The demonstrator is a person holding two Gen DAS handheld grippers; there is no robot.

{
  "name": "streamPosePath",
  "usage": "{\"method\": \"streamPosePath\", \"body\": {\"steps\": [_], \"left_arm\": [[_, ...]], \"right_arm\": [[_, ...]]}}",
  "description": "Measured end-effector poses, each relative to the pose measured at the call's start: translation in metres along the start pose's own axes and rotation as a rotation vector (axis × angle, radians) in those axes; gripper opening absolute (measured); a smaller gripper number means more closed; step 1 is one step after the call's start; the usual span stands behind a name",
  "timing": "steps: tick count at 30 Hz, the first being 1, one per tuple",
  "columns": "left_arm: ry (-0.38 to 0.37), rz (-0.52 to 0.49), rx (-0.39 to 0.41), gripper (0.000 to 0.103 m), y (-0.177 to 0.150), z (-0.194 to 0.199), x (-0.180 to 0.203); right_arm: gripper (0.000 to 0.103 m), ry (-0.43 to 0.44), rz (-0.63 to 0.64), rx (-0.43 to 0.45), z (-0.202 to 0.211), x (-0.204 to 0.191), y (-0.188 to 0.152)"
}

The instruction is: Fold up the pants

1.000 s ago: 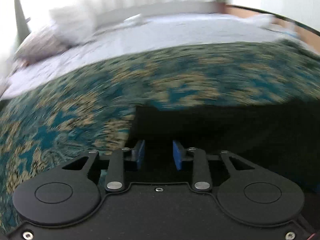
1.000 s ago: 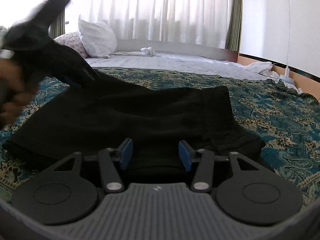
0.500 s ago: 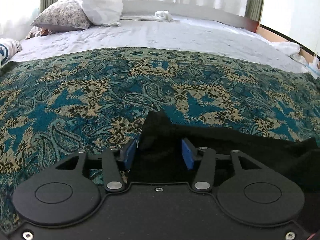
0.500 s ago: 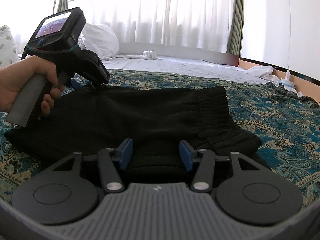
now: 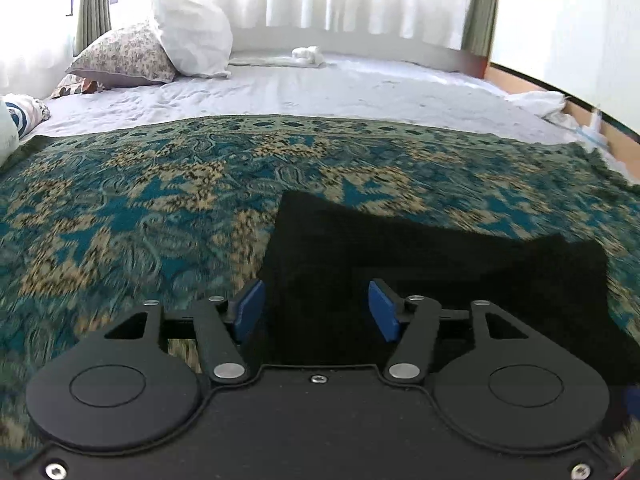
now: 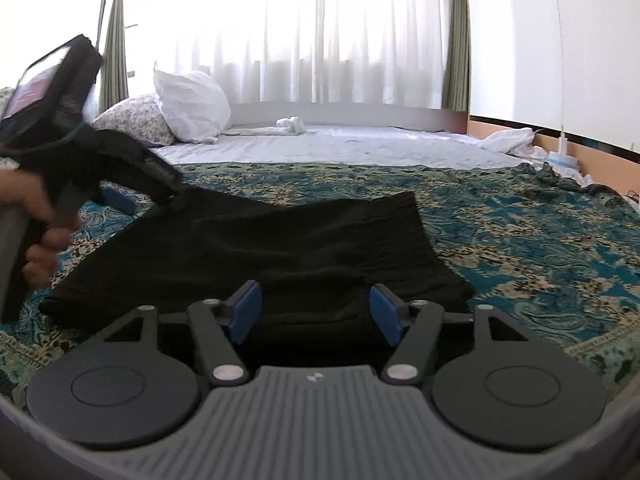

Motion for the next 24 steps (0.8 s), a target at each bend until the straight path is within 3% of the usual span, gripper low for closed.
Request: {"method": "streamPosePath", "body": {"steps": [4, 12, 24], "left_arm": [[-0.008, -0.009, 0.019, 0.068, -0.041, 0.027, 0.003], [-0.012, 0.005, 0.008, 0.079, -0.111, 0.064, 0.006], [0.034, -0.035, -0.034, 0.089, -0.141, 0.061, 0.009]], "right_arm": [[0.078, -0.008, -0.017, -0.013, 0.01, 0.005, -0.007], [0.083, -0.022, -0.011, -0.042, 0.022, 0.009, -0.024], [0.088, -0.038, 0.021, -0.105, 0.017, 0.008, -0.04]]}}
Point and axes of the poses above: each gripper's, at about its wrist camera, not at the fingertips, and z roughly against the way its jaws point, x to its right, y to its top, the point moved 6 cm from there along -z, roughly the way its jaws point, and after that the axes turned 15 degrees about -x, right-handed, at the moved point
